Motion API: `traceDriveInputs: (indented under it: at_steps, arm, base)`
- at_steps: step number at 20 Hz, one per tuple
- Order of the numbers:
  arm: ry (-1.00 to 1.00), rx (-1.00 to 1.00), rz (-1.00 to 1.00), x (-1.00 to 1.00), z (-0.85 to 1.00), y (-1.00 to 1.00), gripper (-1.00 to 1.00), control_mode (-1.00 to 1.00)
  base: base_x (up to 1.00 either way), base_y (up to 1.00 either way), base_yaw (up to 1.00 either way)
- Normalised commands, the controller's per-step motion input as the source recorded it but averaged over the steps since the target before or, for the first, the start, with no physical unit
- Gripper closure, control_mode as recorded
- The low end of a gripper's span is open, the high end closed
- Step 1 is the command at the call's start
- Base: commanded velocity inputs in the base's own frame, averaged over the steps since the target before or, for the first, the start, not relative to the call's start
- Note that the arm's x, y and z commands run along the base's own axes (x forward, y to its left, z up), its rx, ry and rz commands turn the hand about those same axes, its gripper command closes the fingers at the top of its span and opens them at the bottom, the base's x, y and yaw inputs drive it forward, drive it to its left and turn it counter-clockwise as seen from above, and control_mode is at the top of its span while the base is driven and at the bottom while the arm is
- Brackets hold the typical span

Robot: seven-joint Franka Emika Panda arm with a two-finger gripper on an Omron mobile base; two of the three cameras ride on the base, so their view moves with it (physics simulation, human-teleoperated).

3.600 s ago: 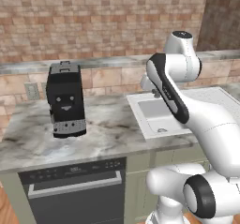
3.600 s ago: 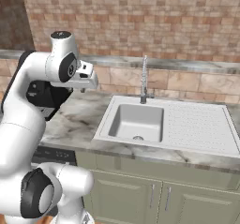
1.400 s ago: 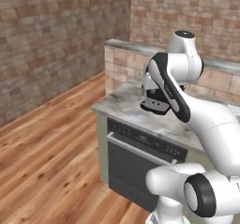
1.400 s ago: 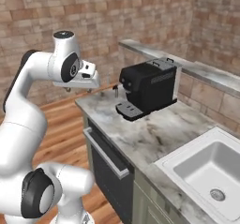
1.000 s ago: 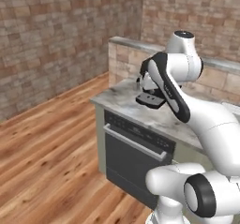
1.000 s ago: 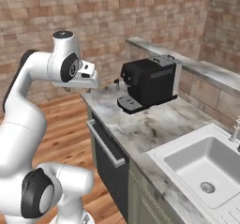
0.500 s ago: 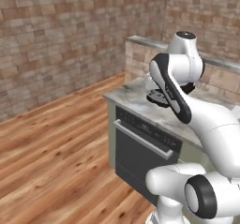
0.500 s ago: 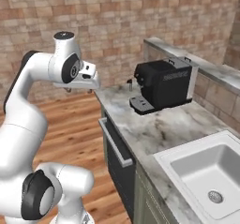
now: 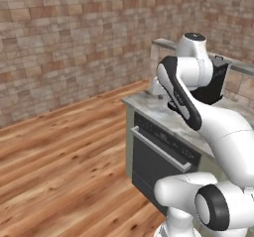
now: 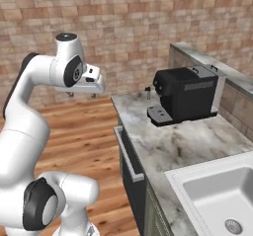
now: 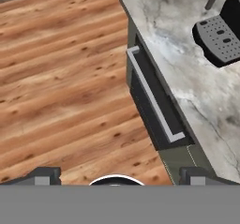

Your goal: Open the dishwasher door and pull out the top rack.

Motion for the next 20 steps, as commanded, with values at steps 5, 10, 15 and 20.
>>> traceDriveInputs:
  at_steps: [5,10,15,20]
  arm:
    - [0.00,0.00,0.00,-0.03,0.00,0.00,-1.00,-1.00]
    - [0.00,-0.01,0.00,-0.08,-0.03,0.14,-1.00,-1.00]
    - [0.00,-0.12,-0.01,0.05,-0.24,0.64,-1.00,-1.00]
    - [0.00,-0.15,-0.04,0.15,-0.41,0.57,-1.00,-1.00]
  base:
    - [-0.08,-0.08,0.00]
    - [0.00,0.00,0.00]
    - [0.00,0.00,0.00]
    - [0.00,0.00,0.00]
